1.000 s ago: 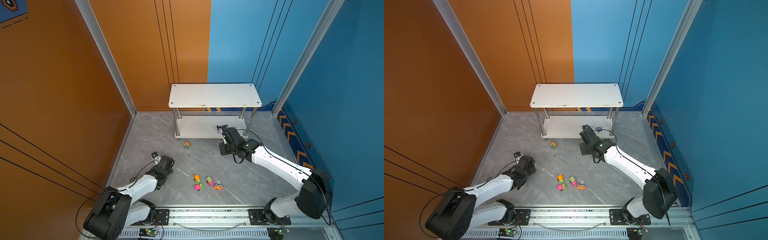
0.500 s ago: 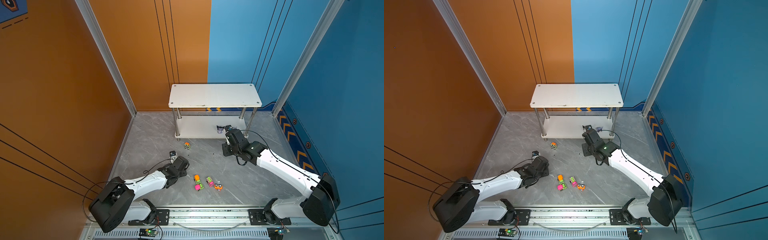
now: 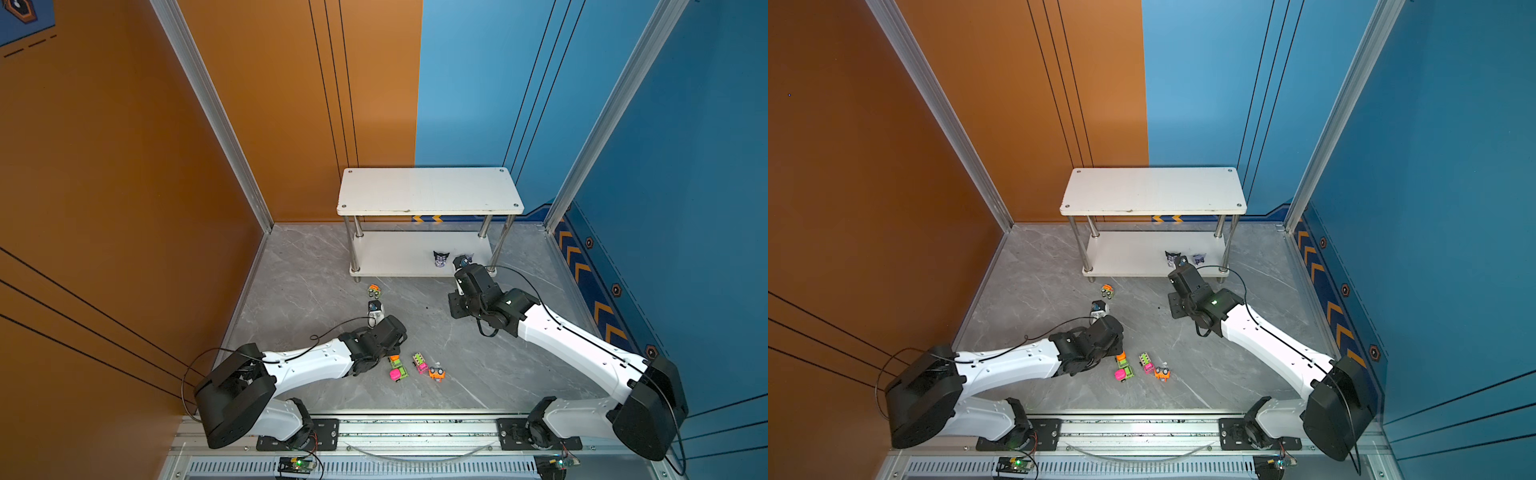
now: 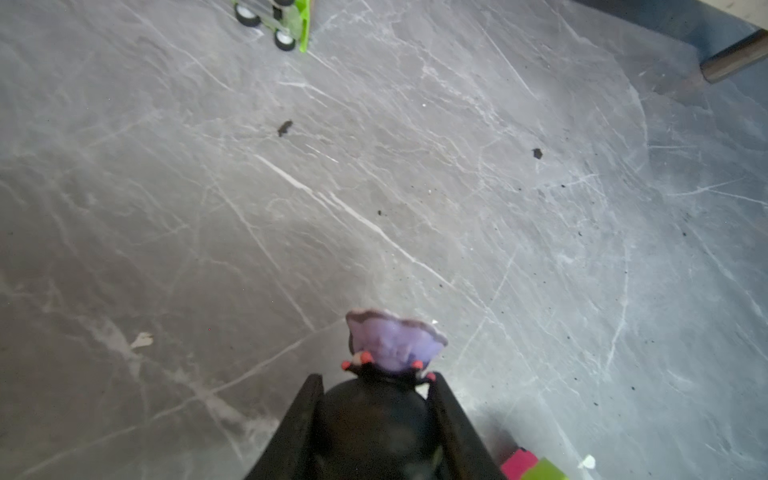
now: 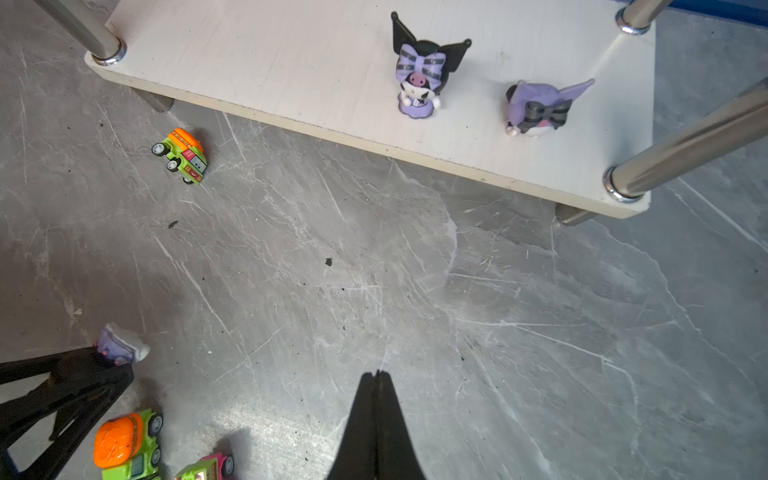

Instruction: Place and organize the plastic toys onto the shelf

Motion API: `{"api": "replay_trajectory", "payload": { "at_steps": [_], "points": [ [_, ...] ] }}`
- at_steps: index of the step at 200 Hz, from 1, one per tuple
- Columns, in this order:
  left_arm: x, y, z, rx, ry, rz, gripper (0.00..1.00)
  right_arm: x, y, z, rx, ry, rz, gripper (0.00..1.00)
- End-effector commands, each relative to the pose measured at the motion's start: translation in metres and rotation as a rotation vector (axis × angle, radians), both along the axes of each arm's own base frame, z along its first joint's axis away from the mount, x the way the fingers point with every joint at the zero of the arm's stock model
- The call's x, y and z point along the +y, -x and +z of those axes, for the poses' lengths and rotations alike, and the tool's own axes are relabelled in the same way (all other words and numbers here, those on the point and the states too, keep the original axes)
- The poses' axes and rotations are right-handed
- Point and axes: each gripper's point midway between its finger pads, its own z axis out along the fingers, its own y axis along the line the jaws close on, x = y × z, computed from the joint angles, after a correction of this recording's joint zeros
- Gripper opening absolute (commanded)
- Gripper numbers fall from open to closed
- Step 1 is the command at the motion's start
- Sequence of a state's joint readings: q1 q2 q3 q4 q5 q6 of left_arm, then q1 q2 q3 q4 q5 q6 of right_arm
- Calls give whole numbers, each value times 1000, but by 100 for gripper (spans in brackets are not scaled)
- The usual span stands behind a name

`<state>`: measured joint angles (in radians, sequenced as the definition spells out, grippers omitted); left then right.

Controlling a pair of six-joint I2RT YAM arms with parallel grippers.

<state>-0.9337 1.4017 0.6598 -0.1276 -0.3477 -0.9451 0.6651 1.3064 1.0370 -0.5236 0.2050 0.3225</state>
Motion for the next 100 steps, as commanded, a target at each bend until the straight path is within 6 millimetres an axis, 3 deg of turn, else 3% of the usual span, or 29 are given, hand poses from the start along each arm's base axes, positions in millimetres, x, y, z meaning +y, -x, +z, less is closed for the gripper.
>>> {"api": "replay_trajectory", "payload": {
  "at_steps": [1, 10, 27, 59, 83, 100],
  "points": [
    [-15, -5, 2, -8, 31, 7, 32, -16, 3, 1, -6, 1, -50, 2],
    [-20, -7, 1, -7, 38, 2, 35, -17, 4, 1, -6, -3, -51, 2],
    [-28, -10, 2, -10, 50, -11, 53, -17, 5, -2, 0, -10, -52, 2],
    [-38, -16, 7, -15, 55, -36, 69, -14, 7, -8, 20, -14, -41, 2],
    [-38, -19, 20, -38, 54, -40, 72, -3, 11, -12, 33, -30, -2, 2],
    [-24, -22, 34, -74, 48, -16, 73, 10, 18, -15, 38, -36, 58, 2]
  ]
}}
